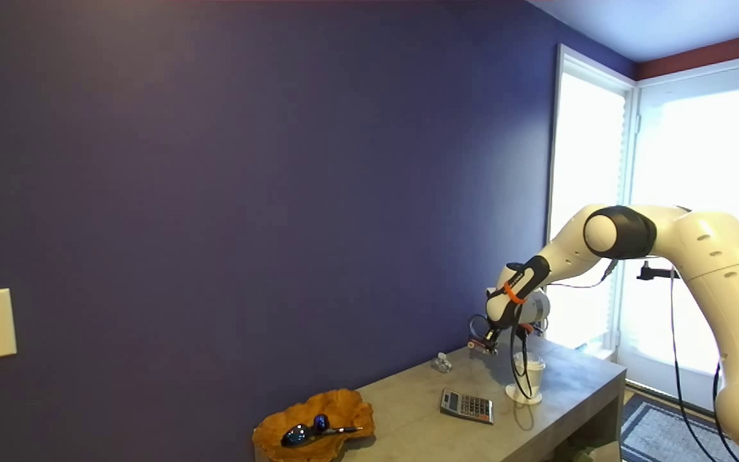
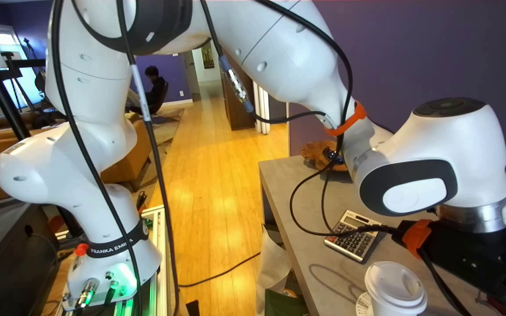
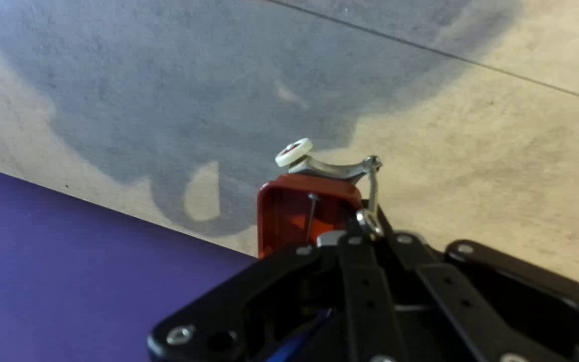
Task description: Move the toy car to the right
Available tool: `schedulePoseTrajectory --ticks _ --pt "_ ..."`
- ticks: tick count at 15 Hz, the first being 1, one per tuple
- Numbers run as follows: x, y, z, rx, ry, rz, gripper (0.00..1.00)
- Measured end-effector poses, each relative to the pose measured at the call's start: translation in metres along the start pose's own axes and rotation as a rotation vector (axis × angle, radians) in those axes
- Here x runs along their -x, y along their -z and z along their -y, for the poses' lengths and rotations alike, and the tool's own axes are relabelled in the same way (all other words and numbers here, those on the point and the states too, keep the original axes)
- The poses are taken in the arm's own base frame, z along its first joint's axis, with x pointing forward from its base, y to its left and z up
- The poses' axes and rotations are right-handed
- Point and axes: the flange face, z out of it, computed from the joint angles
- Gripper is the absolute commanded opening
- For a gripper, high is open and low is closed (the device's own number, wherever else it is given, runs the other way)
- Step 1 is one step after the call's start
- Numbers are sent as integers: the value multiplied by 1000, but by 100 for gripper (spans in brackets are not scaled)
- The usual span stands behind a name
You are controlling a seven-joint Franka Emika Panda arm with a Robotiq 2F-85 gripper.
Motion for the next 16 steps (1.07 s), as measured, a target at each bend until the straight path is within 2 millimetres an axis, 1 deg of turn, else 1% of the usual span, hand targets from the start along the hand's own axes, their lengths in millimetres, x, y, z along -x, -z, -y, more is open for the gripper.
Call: schedulePoseTrajectory --ticks 6,10,13,16 --pt "17 -21 -20 24 -80 34 1" --pt "27 -36 -28 31 -116 62 1" --pt "31 -46 -32 31 -125 82 1" --pt "29 -49 -36 41 -121 92 1"
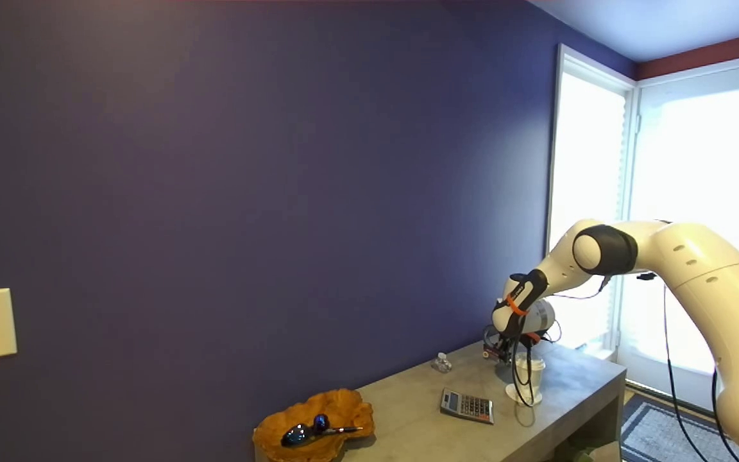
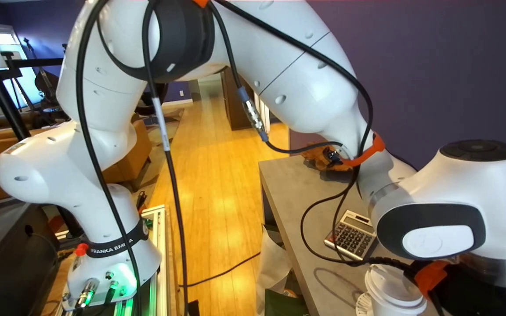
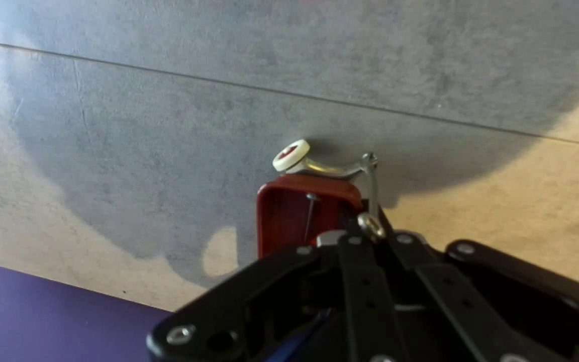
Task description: Move the toy car to the right
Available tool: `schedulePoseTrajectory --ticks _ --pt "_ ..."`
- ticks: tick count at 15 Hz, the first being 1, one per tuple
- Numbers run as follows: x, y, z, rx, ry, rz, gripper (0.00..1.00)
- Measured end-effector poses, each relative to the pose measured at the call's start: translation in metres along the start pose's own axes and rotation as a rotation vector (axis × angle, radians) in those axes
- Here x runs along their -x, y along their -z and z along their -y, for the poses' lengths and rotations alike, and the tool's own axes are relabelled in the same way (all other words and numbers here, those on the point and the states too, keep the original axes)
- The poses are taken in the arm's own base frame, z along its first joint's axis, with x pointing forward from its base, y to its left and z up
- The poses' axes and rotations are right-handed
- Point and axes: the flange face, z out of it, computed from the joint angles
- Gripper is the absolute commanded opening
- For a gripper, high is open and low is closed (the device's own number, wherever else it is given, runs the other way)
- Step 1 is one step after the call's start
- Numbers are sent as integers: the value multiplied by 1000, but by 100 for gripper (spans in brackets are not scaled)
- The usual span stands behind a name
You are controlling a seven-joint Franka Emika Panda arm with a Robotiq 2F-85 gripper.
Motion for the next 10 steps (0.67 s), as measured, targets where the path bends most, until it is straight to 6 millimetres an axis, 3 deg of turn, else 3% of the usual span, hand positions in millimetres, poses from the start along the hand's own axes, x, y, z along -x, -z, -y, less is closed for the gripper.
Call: schedulePoseTrajectory --ticks 4,6,10 --pt "-4 -1 -1 3 8 16 1" --pt "-5 -1 0 3 11 21 11" --pt "-6 -2 1 -1 14 32 15"
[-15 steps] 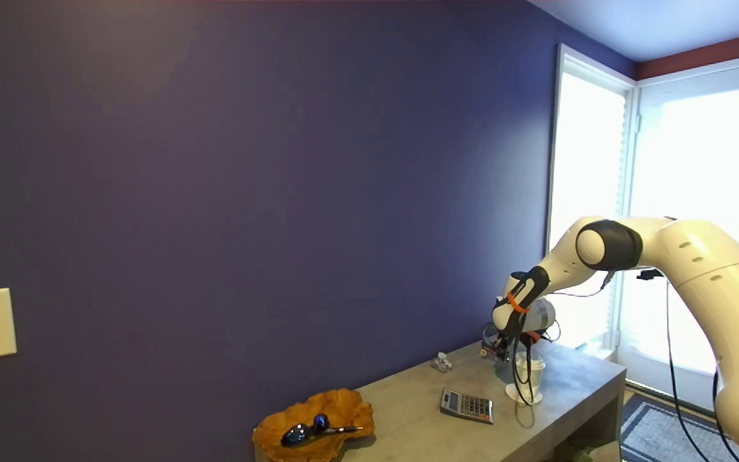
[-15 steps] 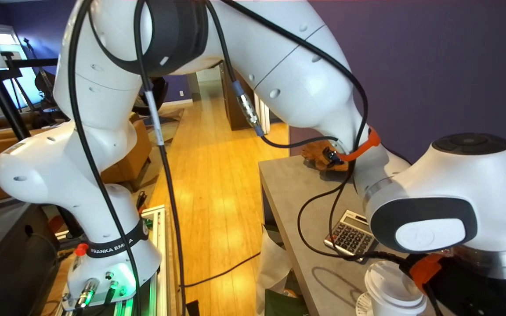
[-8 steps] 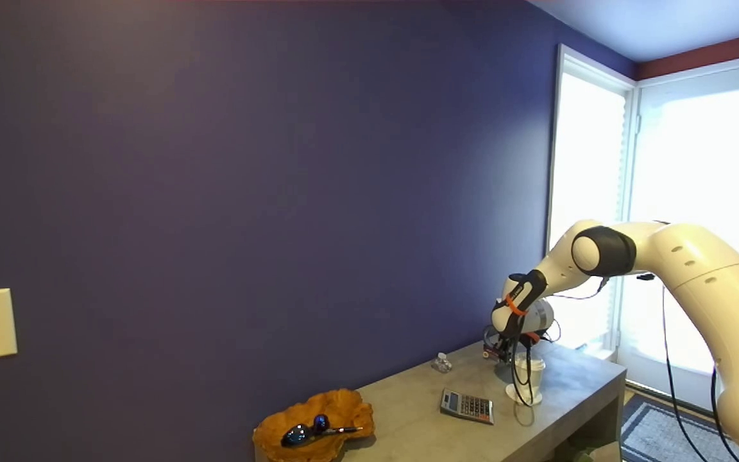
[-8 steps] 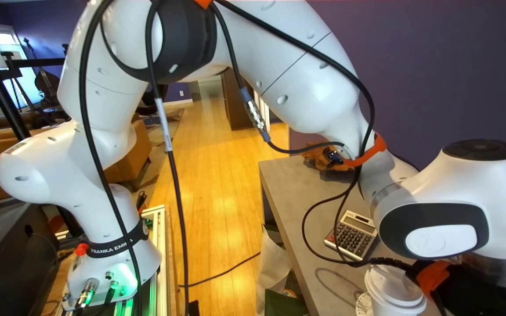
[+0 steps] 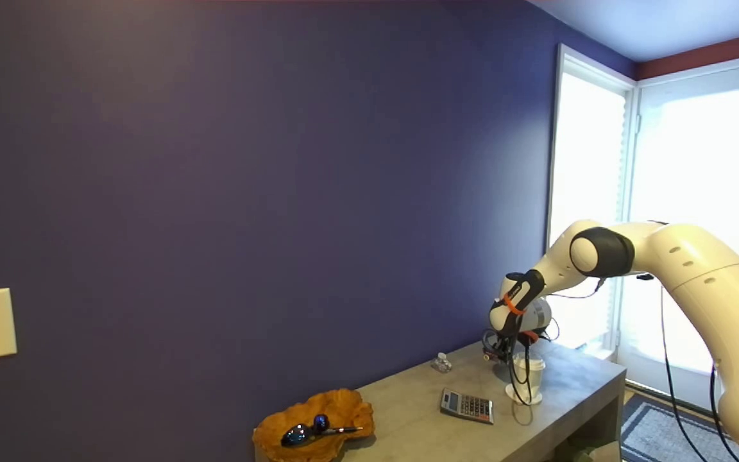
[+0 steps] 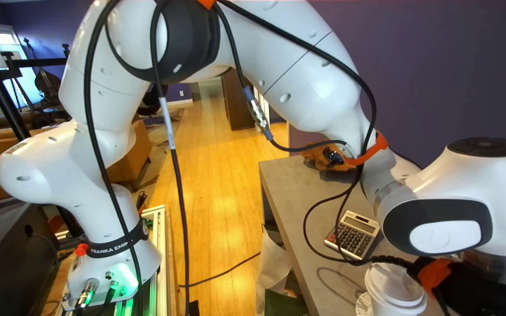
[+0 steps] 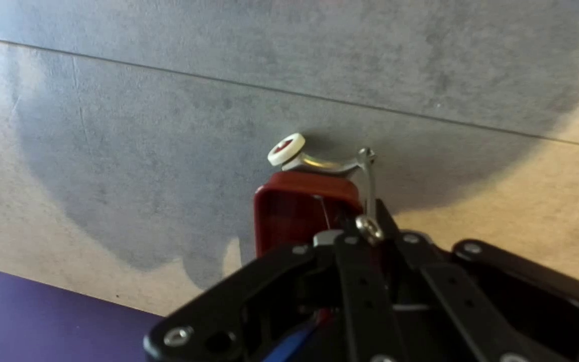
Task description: Move the toy car to the right
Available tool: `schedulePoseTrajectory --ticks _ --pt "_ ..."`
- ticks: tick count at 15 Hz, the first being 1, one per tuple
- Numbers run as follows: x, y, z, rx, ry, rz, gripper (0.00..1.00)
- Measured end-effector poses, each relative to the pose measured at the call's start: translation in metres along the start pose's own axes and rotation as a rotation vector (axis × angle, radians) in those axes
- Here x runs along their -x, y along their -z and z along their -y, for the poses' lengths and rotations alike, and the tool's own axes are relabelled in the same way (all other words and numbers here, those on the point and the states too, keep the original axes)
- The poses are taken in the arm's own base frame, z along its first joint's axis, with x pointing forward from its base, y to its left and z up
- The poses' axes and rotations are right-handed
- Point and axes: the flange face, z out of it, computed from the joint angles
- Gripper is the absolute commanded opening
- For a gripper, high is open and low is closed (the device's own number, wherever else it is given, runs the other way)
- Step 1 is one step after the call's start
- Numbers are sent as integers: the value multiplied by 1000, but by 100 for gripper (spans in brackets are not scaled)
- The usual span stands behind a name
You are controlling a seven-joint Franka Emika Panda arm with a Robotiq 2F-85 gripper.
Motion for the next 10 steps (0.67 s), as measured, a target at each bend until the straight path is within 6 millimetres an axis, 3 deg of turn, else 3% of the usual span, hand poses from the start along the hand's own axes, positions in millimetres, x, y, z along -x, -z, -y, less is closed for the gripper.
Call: schedulePoseTrajectory --ticks 4,6,10 --pt "-1 0 0 -1 1 5 0" --pt "-1 1 -1 0 1 4 20" --pt "-1 1 -2 2 -1 4 33"
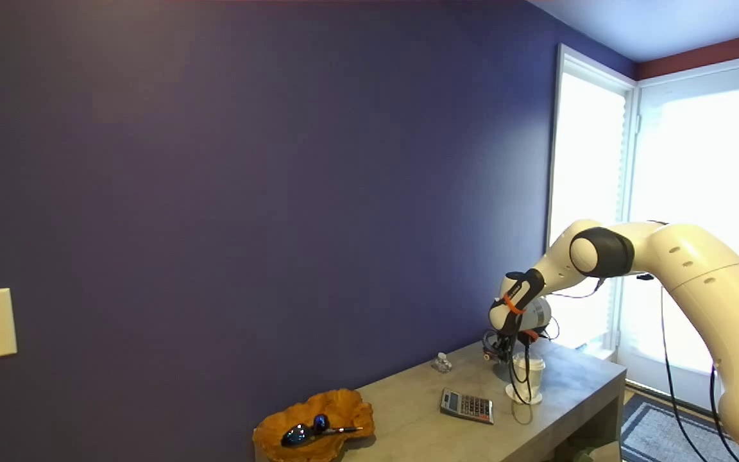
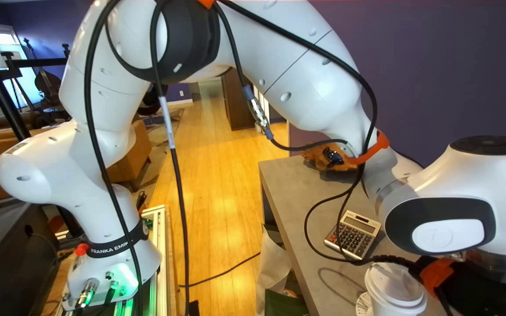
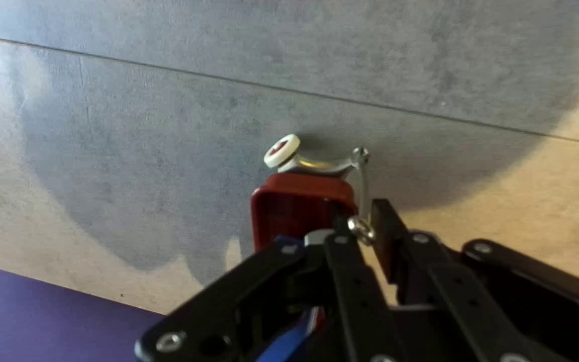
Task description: Move the toy car to the right
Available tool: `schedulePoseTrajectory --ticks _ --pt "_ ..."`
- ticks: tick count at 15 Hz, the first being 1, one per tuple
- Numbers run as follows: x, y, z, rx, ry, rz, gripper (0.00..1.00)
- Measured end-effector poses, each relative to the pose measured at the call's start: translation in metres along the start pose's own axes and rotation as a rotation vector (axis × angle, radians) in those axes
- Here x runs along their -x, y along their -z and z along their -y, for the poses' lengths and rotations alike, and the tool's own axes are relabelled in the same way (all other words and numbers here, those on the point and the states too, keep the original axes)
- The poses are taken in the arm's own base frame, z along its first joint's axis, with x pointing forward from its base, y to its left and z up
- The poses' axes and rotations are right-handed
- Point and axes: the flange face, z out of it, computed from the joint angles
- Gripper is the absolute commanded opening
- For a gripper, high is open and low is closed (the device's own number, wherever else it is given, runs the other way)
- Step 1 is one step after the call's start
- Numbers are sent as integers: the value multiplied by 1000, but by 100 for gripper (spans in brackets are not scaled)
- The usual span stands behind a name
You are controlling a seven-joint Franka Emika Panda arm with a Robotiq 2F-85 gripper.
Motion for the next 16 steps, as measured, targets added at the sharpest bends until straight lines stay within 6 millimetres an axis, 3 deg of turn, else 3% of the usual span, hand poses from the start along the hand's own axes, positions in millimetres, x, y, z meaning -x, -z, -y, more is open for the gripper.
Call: schedulePoseTrajectory --ticks 1,6,12,16 --pt "0 0 0 1 -1 0 39" --pt "1 1 -3 4 -7 0 33" --pt "-2 9 -7 13 -14 -12 35" --pt "-4 17 -10 20 -24 -26 45"
